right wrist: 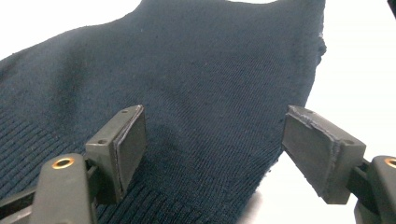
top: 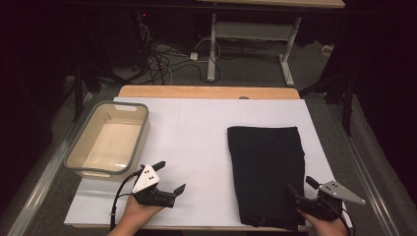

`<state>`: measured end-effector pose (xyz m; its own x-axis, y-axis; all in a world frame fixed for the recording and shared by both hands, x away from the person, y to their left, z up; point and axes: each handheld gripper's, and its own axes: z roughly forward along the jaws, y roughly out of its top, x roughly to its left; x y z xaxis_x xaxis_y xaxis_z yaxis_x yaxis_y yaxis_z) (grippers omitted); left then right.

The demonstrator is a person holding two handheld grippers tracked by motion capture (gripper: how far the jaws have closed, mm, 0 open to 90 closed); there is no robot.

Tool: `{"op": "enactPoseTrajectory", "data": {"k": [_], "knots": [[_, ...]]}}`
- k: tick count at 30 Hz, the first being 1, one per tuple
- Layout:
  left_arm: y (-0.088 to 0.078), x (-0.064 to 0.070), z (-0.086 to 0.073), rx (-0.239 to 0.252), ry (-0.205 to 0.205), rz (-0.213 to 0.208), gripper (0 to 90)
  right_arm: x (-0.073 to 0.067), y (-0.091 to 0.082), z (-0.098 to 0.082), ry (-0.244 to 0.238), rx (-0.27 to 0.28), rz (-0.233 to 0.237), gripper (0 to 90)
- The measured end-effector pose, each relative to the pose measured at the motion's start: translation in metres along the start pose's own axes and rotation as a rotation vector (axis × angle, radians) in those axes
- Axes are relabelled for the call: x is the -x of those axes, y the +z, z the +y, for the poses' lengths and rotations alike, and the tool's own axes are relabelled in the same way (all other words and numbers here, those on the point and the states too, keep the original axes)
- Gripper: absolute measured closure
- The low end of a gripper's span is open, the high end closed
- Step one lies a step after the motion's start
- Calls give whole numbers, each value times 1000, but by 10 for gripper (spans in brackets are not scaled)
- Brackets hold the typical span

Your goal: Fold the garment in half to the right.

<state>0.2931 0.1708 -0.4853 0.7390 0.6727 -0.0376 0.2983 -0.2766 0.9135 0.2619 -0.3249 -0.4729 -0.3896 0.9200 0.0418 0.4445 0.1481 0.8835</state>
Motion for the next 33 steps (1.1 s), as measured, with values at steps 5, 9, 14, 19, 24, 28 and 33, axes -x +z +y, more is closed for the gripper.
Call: {"op": "enactPoseTrajectory", "data": {"k": [5, 9, 14, 19, 24, 28, 33], "knots": [[0, 0, 0, -7, 5, -4, 0, -2, -3, -3, -5, 6, 8, 205], [0, -1, 0, -10, -2, -3, 0, -3, -4, -4, -11, 12, 15, 162], [0, -2, 0, -11, -11, -9, 0, -4, -5, -4, -19, 12, 30, 94], [0, -2, 0, -8, -12, -9, 0, -7, -4, -3, -16, -3, 26, 2], [0, -2, 0, -7, -15, -15, 0, -15, -5, 1, -22, 9, 37, 1], [0, -2, 0, -6, -11, -14, 0, -28, -4, 5, -38, 17, 73, 2], [0, -2, 0, -5, -9, -16, 0, -50, -2, 12, -75, 22, 113, 2]]}}
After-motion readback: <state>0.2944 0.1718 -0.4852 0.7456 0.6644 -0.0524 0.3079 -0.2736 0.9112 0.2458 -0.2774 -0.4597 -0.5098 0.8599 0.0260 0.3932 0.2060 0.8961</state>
